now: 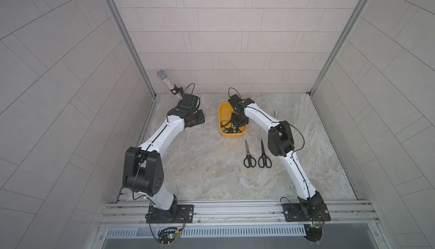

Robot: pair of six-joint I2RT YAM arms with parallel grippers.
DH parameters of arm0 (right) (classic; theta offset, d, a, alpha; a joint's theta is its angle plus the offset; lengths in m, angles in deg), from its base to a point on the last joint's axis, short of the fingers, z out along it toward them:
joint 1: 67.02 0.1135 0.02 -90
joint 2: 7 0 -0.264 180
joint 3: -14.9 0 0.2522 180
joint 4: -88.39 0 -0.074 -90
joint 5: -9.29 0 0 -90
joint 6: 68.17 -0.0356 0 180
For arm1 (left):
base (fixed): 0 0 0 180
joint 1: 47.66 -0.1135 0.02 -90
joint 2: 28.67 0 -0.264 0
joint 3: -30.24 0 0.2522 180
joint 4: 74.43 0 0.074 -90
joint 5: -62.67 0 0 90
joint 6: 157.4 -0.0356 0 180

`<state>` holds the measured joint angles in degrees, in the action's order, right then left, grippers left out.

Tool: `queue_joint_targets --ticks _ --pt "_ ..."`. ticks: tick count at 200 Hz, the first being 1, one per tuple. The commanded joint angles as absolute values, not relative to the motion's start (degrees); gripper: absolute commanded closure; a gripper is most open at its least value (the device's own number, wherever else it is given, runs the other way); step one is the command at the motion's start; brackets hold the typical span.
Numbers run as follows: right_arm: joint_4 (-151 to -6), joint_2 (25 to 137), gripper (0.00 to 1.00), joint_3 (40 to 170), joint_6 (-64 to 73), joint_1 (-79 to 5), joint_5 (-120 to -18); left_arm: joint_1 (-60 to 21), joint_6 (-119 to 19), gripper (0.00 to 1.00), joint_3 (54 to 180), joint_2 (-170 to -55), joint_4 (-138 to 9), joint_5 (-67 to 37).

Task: Take the scissors out of the storage box
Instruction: Pick up the scissors from the storage box.

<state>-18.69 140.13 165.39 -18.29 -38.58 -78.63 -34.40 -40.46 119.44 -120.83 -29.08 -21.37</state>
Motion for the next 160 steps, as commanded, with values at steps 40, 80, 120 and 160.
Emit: queue_joint_targets --ticks 40,80,120,160 --pt "-15.98 133.61 1.0 166.07 -16.38 -37.49 -78.7 -34.6 -40.77 0.57 120.12 -120.47 -29.64 -21.75" --pt "-16.49 130.77 1.0 164.37 -16.56 -36.92 -77.76 -34.52 -40.58 0.58 120.29 -120.58 -29.74 -21.75" --pt "-14.74 127.28 1.0 162.12 -16.89 -36.05 -76.63 -34.56 -40.42 0.58 120.17 -120.42 -29.99 -22.1" --pt "-17.72 116.91 1.0 148.83 -18.9 -33.4 -76.58 -34.44 -40.24 0.58 123.31 -122.86 -29.21 -22.42"
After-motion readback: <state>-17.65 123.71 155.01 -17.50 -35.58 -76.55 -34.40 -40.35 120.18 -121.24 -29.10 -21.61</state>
